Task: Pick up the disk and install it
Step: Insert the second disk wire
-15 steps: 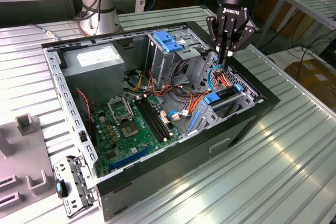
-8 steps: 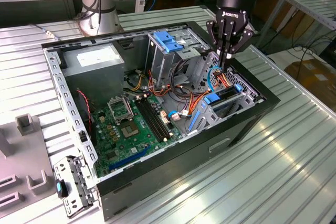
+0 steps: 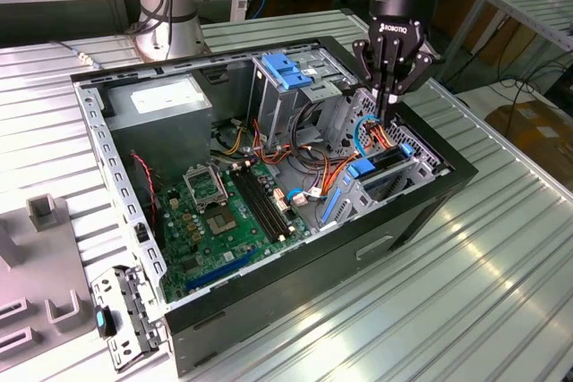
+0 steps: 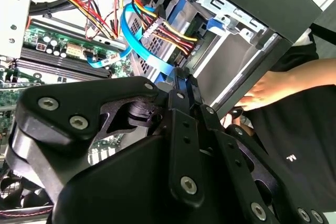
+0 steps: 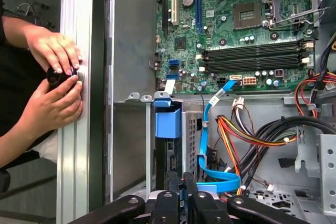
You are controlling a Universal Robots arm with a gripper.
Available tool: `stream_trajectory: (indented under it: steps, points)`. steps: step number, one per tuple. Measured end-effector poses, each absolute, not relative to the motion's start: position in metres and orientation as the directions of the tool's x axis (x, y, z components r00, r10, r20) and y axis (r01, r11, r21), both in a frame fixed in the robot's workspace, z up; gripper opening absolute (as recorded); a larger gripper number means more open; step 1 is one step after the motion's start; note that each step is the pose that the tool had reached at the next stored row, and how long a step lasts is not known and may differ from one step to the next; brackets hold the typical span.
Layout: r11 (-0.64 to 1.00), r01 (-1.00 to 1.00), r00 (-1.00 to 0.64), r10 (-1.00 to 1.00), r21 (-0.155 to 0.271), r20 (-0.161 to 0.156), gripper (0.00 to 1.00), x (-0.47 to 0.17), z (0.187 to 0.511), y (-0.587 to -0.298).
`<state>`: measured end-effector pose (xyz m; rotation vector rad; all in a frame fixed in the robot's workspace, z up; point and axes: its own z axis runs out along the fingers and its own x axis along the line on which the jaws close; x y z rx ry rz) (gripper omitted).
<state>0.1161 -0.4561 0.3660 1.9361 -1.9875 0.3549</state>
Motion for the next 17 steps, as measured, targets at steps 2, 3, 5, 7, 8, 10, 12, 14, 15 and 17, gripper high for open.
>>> stream_trajectory:
  steps: [2, 3, 5, 7, 8, 10, 12, 14, 15, 17]
  points:
    - [0.039, -0.998, -0.011, -0.912, 0.059, 0.41, 0.16, 0.1161, 0.3649, -0.4561]
    - [0.039, -0.998, -0.011, -0.912, 0.059, 0.411, 0.16, 0.1161, 0.3647, -0.4561]
    - [0.039, -0.998, -0.011, -0.912, 0.059, 0.41, 0.16, 0.1161, 0.3643, -0.4561]
    - [0.039, -0.998, -0.011, -0.912, 0.059, 0.41, 0.17, 0.1161, 0.3636, -0.4561]
    - [0.039, -0.998, -0.011, -0.912, 0.059, 0.41, 0.23, 0.1161, 0.3633, -0.4561]
    - [0.039, -0.998, -0.011, -0.913, 0.059, 0.409, 0.23, 0.1161, 0.3617, -0.4561]
    - [0.039, -0.998, -0.011, -0.913, 0.059, 0.408, 0.28, 0.1161, 0.3598, -0.4566]
    - [0.039, -0.998, -0.011, -0.913, 0.059, 0.408, 0.16, 0.1161, 0.3592, -0.4581]
    - [0.039, -0.998, -0.011, -0.913, 0.059, 0.407, 0.16, 0.1159, 0.359, -0.4598]
    - [0.038, -0.998, -0.011, -0.914, 0.059, 0.405, 0.16, 0.1152, 0.3587, -0.4649]
